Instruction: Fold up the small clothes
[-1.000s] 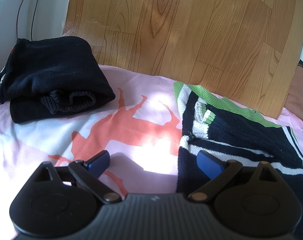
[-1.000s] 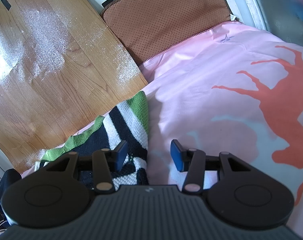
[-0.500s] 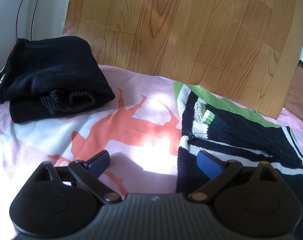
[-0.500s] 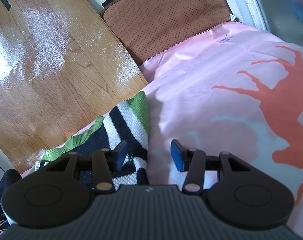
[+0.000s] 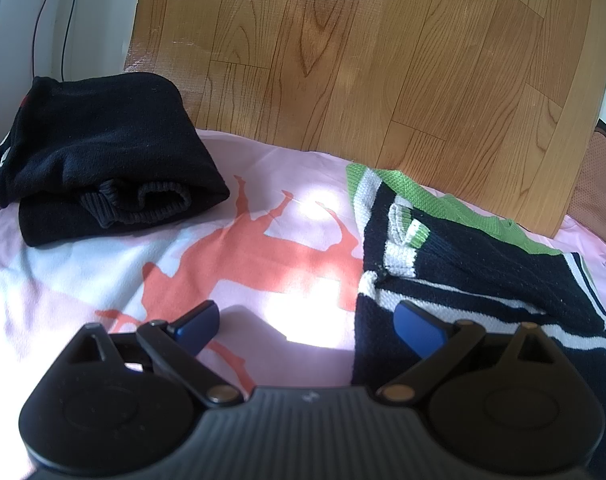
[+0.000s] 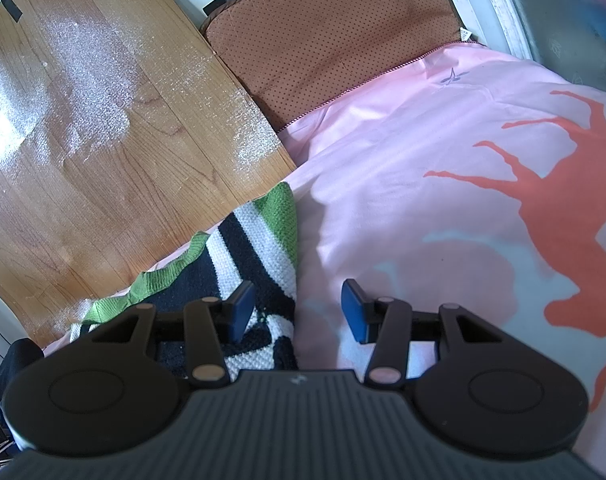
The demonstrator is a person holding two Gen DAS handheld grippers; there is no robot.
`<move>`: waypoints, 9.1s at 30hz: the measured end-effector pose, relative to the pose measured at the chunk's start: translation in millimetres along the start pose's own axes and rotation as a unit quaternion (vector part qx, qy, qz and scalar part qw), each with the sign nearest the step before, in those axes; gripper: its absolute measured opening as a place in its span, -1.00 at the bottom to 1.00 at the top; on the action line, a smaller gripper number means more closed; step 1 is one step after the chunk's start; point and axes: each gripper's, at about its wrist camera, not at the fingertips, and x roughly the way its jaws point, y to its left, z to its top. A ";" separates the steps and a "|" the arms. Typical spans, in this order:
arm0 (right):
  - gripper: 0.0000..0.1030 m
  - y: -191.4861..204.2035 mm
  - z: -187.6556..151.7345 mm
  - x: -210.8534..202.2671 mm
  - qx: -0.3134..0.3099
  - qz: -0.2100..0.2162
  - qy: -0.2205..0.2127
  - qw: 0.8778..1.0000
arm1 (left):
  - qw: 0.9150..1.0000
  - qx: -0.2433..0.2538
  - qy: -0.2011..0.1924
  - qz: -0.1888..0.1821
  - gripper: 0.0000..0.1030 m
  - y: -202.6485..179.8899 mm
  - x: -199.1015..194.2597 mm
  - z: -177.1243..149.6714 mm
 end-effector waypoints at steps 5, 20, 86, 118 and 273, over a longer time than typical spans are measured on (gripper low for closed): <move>-0.01 -0.1 0.1 0.0 0.000 0.000 0.000 1.000 | 1.000 0.004 0.002 0.003 0.89 -4.0 -0.9 -2.4; 0.00 -1.5 0.4 0.1 0.006 0.004 -0.001 1.000 | 1.000 0.004 0.003 0.005 0.89 -1.8 1.0 -0.2; -0.81 -38.5 -91.2 -205.8 -0.043 0.239 0.119 0.963 | 0.968 -0.004 0.146 -0.203 -0.80 44.8 -188.6 -99.2; -0.05 -12.0 1.9 -54.2 -0.101 0.053 0.035 0.993 | 0.990 0.059 0.082 -0.098 0.13 -28.7 -34.2 2.8; 0.16 -97.4 -17.7 -96.1 0.143 0.087 0.089 0.982 | 0.970 0.059 -0.008 -0.234 -0.48 -108.6 -26.3 -11.3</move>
